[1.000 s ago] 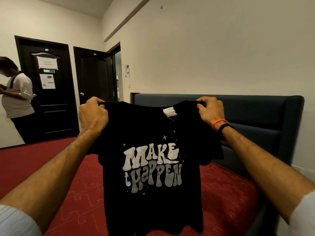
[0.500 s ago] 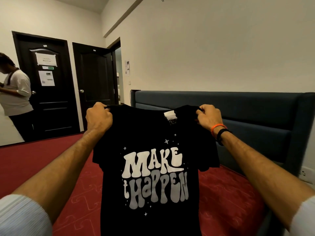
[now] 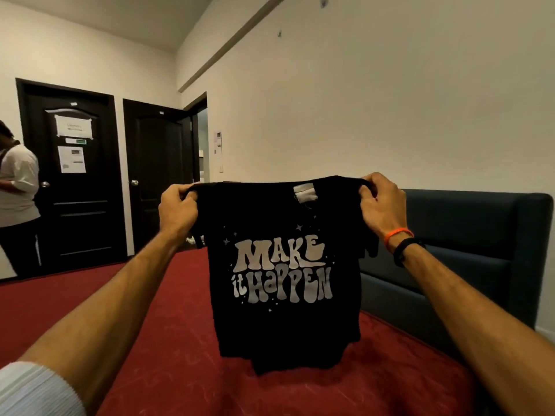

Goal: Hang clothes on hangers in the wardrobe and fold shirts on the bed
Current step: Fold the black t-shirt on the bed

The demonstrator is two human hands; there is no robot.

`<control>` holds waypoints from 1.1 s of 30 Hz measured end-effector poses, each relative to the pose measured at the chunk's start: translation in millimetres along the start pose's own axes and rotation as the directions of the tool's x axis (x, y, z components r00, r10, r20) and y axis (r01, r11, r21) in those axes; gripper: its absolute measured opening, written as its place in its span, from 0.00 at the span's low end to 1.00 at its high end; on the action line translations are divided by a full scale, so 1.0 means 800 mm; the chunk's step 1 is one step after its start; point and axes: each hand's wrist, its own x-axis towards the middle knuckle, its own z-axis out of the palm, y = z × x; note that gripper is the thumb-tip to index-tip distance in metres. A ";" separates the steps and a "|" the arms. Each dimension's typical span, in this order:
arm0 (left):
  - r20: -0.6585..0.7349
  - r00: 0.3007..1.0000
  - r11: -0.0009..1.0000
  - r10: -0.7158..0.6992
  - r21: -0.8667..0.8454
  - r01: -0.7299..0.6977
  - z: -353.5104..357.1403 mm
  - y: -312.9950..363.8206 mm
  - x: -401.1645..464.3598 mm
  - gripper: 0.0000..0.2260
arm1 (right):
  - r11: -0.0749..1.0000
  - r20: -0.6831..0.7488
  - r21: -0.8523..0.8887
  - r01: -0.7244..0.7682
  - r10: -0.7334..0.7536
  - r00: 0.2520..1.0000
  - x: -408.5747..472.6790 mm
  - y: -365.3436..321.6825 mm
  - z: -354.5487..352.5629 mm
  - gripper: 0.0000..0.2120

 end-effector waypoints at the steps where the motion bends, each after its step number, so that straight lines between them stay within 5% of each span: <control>1: 0.008 1.000 0.999 -0.006 -0.048 0.007 -0.002 -0.006 -0.006 0.10 | 1.000 -0.009 0.008 0.017 -0.017 1.000 -0.007 -0.002 -0.005 0.07; 6: 0.086 0.996 0.979 -0.037 -0.196 0.053 -0.031 -0.051 -0.087 0.10 | 0.996 0.078 0.004 0.088 -0.088 0.993 -0.093 0.006 -0.022 0.06; 15: 0.074 0.888 0.872 -0.453 -0.172 0.459 -0.152 -0.228 -0.300 0.08 | 0.986 0.502 -0.024 0.168 -0.133 0.855 -0.361 0.037 -0.008 0.04; 24: -0.114 0.612 0.602 -0.783 -0.386 0.698 -0.277 -0.310 -0.479 0.15 | 0.929 0.830 0.208 0.306 -0.333 0.448 -0.594 -0.006 0.026 0.09; 29: -0.242 0.513 0.551 -0.823 -0.556 0.622 -0.335 -0.325 -0.512 0.17 | 0.856 0.835 0.376 0.356 -0.479 0.270 -0.688 -0.048 0.052 0.10; 33: -0.319 0.437 0.537 -0.841 -0.594 0.599 -0.396 -0.334 -0.528 0.15 | 0.784 0.777 0.506 0.360 -0.595 0.203 -0.748 -0.090 0.066 0.10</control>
